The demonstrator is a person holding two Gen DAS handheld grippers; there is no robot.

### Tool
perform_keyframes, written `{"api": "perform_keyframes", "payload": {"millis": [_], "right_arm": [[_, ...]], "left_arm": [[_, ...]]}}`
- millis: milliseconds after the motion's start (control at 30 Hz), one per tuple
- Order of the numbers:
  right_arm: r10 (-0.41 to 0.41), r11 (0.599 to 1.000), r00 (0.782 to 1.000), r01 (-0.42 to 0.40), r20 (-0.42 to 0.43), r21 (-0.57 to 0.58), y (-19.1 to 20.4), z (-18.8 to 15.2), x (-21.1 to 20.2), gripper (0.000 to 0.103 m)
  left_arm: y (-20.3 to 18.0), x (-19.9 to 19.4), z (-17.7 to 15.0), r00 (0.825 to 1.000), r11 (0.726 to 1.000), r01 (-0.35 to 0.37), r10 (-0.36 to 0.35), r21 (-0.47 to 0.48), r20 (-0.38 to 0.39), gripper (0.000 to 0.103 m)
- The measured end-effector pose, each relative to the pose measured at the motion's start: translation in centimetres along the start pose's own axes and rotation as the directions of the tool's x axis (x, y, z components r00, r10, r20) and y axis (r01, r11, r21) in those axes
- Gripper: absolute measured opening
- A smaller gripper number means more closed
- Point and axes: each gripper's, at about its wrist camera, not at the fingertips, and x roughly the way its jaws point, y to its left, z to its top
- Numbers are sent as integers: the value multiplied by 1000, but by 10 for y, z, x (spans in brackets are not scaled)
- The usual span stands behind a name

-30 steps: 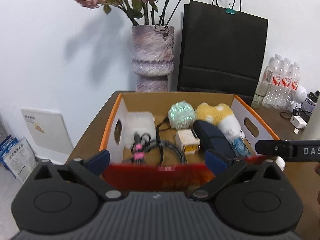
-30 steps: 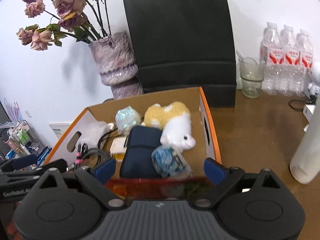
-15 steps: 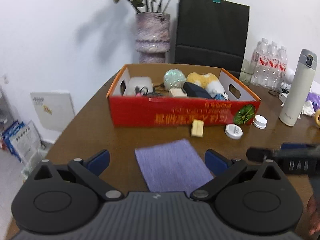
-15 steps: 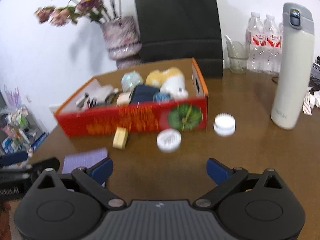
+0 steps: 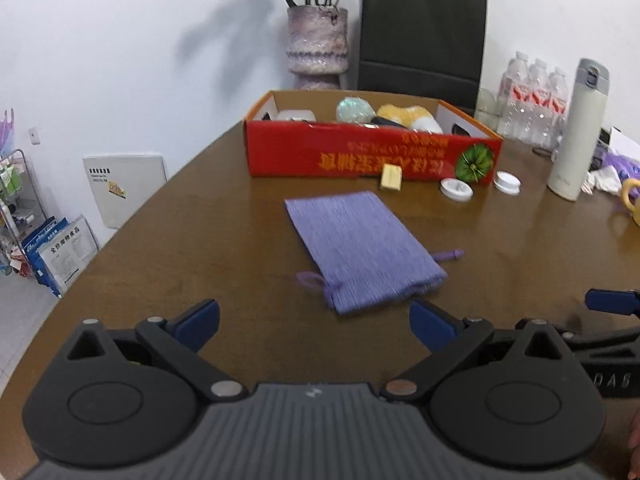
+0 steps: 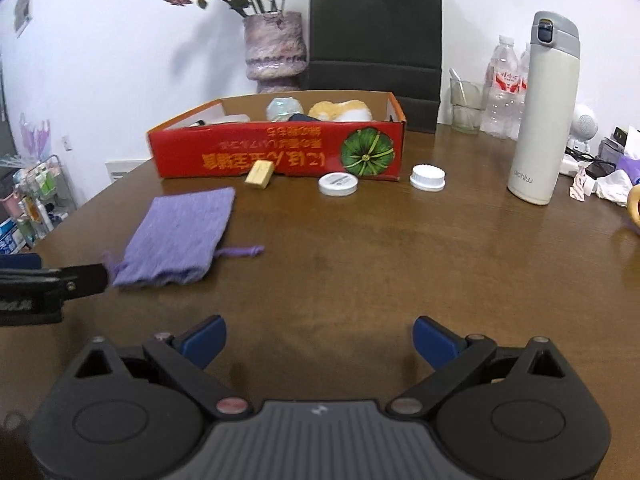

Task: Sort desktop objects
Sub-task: 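Withdraw both tools from the box back over the table, then grasp the purple pouch with the left tool while the right tool grasps the yellow block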

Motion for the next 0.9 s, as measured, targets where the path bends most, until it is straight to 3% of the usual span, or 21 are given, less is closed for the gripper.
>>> {"api": "perform_keyframes", "payload": {"millis": [267,467,767,900], "right_arm": [[5,994,1000,-2,30,-113,14,-25,-19,101],[15,999,1000,-15,-11,-50,5,-23,-11,103],[14,998,1000,-15,-14,-59,6,-22,-9,103],[15,998,1000,-16,-14,-58,6,-21,-9,103]], "left_arm": [[-7,-7,-19,999,997,-39,39,59,6,103],[-6,-3,-33,999,997,-46,48,57,-24,103],[-14,9,-23,999,998,-18,21,59,-40,103],[-19,20,-8,1000,997,-25,26,69,-12,103]]}}
